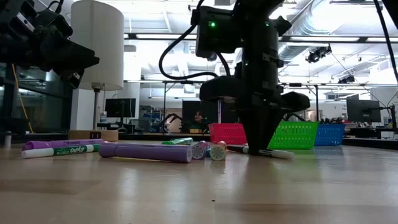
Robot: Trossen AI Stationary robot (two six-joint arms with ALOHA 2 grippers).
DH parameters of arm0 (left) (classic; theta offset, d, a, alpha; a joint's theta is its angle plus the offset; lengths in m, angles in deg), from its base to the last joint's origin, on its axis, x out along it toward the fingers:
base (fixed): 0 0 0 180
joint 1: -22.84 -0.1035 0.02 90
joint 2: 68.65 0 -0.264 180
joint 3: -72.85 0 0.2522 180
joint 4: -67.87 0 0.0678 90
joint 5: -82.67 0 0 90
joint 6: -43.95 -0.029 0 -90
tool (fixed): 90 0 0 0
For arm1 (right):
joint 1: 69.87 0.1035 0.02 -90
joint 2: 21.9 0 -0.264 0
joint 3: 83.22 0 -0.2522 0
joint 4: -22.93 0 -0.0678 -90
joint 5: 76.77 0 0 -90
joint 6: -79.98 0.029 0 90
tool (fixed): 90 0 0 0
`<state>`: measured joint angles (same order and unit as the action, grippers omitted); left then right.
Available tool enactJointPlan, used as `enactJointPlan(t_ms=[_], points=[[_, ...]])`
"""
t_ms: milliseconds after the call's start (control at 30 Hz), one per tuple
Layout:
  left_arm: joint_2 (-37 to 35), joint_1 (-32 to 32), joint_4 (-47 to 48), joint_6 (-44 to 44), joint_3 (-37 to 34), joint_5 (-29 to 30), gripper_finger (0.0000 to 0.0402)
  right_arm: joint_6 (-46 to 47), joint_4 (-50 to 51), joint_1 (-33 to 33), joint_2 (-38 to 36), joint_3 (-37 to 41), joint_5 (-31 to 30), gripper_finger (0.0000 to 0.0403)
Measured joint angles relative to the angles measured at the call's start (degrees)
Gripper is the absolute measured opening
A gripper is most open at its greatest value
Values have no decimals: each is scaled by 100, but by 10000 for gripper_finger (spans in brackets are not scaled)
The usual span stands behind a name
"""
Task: Pick & Place Markers
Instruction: Put the black marker in the blue bin
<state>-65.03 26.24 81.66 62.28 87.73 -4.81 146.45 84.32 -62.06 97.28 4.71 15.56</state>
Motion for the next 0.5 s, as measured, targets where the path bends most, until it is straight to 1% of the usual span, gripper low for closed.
enactJointPlan(t_ms=[167, 333, 500], points=[[-1, 0, 0, -1, 0, 0, 83, -132, 310, 6, -90, -189, -200, 19], [-2, 0, 0, 0, 0, 0, 83, -268, 917, -28, -244, -180, -204, 19], [-2, 0, 0, 0, 0, 0, 83, -359, 1227, -31, -379, -204, -293, 17]])
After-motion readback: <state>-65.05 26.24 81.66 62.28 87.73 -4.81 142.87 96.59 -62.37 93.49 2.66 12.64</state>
